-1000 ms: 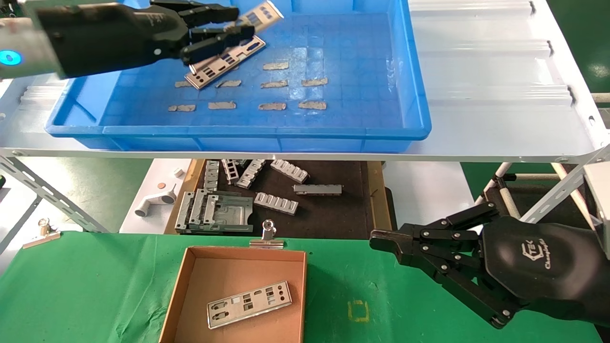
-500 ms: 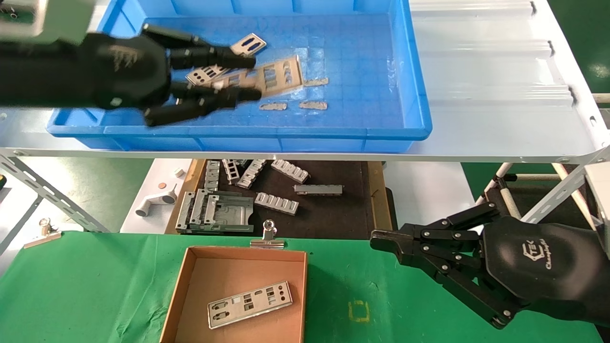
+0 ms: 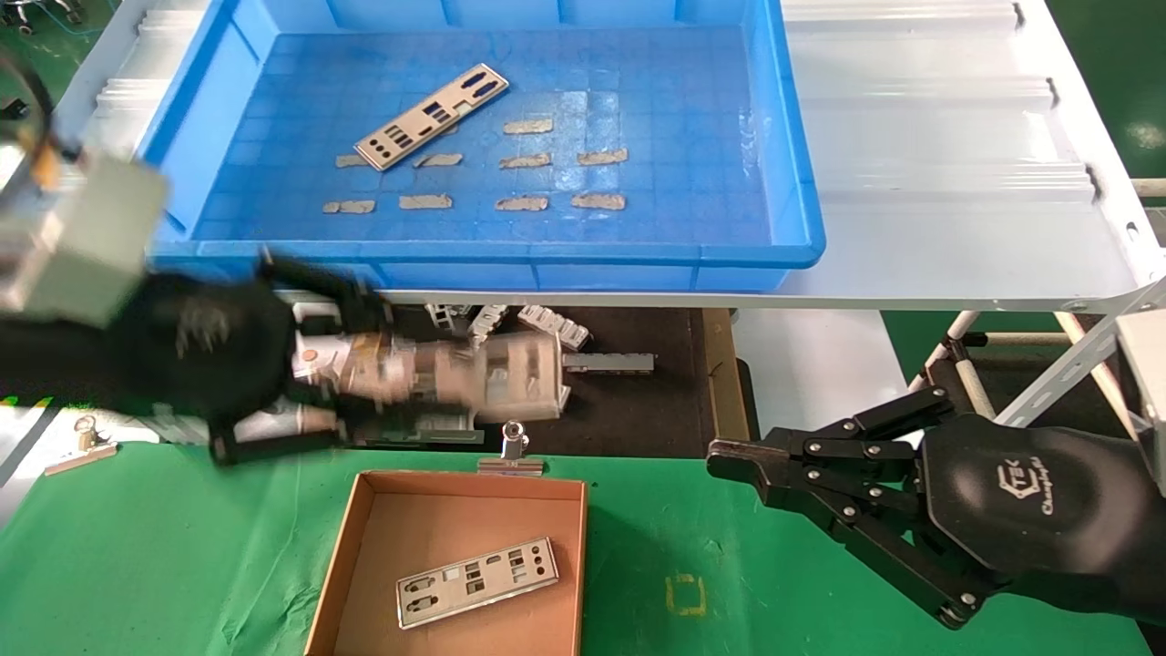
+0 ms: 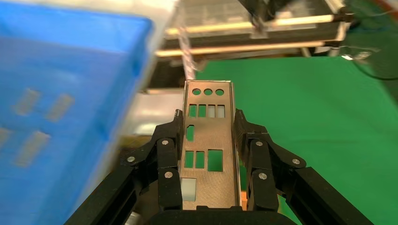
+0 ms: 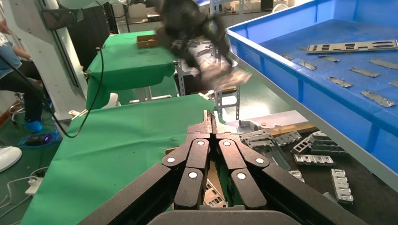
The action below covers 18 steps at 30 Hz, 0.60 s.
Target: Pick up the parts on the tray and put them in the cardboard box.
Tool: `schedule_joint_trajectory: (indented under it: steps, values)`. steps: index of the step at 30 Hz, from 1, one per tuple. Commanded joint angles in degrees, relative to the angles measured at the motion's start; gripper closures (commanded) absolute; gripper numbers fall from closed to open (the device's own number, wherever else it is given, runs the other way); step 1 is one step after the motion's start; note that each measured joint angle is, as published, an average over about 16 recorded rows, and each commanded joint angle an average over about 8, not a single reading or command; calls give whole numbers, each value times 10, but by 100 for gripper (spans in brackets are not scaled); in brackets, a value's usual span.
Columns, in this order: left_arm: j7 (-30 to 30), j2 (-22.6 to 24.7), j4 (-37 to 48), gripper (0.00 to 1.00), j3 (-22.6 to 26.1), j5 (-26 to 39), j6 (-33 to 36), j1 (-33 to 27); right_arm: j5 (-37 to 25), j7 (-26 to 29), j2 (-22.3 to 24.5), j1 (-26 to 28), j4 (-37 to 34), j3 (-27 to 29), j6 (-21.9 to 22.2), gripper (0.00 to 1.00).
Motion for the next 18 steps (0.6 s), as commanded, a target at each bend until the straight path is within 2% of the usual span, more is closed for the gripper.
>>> schedule_joint_trajectory:
  steps: [1, 9, 18]
  values:
    - [-13, -12, -22, 100, 9, -10, -3, 19, 0, 0, 0, 0, 0, 0, 0, 100]
    - [-48, -37, -114, 100, 38, 13, -117, 126, 0, 0, 0, 0, 0, 0, 0, 100]
    - [-64, -45, -194, 100, 64, 63, -261, 217, 0, 0, 0, 0, 0, 0, 0, 100]
